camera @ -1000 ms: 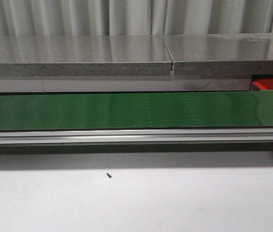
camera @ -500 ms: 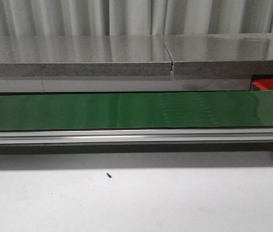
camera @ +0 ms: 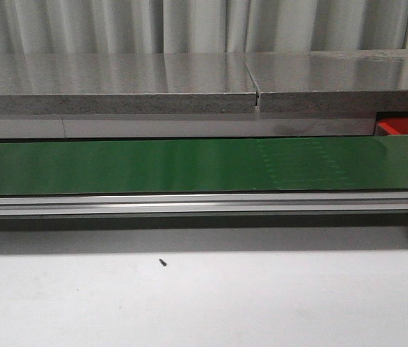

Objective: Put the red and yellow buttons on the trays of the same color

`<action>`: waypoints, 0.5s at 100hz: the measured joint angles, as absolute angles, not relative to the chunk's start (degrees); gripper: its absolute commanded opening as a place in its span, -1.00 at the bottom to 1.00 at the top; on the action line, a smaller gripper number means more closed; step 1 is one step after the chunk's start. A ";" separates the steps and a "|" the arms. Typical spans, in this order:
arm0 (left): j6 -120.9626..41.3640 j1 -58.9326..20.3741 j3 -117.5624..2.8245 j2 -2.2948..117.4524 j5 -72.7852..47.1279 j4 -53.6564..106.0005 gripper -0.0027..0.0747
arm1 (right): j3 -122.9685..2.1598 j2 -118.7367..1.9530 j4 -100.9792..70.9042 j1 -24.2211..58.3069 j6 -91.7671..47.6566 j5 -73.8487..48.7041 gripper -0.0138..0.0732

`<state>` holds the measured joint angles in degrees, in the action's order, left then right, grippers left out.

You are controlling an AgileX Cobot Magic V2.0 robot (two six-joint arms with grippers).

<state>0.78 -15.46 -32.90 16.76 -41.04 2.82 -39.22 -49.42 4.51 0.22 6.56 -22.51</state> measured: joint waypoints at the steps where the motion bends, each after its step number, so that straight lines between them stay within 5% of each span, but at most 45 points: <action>1: 0.78 -15.46 -32.90 16.76 -41.04 2.82 -0.98 | -38.84 -49.18 4.77 0.22 6.56 -22.24 -0.94; 50: 0.78 -15.46 -32.90 16.76 -41.04 2.82 -0.98 | -27.73 -34.11 7.03 0.22 6.56 -13.18 -0.95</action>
